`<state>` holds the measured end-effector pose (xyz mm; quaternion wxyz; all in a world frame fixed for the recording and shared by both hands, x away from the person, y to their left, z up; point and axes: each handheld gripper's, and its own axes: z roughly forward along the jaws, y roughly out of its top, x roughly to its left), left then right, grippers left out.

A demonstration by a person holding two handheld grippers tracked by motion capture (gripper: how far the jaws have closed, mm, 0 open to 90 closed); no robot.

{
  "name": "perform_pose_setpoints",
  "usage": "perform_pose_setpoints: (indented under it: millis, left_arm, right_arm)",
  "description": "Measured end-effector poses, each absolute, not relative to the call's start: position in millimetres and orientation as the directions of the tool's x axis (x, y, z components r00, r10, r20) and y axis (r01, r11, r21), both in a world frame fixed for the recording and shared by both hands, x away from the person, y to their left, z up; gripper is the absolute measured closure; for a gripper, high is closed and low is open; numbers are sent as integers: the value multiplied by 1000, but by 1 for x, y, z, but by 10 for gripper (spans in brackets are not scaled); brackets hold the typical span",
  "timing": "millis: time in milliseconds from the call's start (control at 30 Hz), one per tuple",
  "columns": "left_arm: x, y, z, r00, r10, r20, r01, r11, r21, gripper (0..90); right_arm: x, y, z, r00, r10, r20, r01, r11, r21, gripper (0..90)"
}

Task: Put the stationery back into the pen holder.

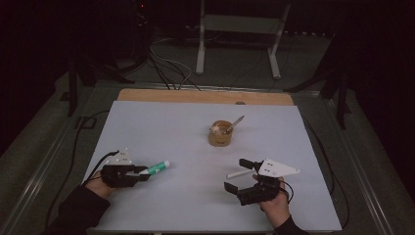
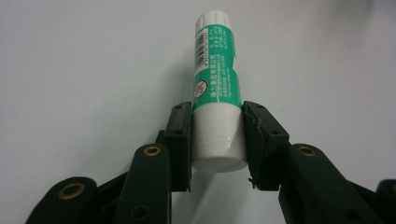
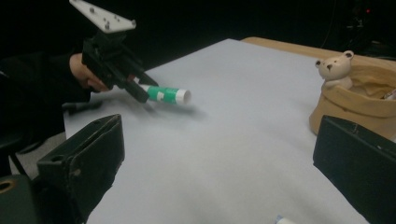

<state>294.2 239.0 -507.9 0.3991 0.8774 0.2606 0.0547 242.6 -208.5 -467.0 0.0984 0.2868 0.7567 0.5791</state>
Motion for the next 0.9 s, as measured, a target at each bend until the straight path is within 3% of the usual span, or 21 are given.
perform_pose_setpoints:
  millis: [633, 900]
  left_arm:
    - [307, 197, -480, 901, 406, -154, 379, -563, 734, 663]
    - [312, 174, -473, 910, 377, -172, 373, -563, 738, 662]
  right_arm:
    - [246, -214, -464, -801, 559, 212, 358, 164, 919, 18]
    - [244, -209, -460, -820, 562, 108, 295, 254, 921, 18]
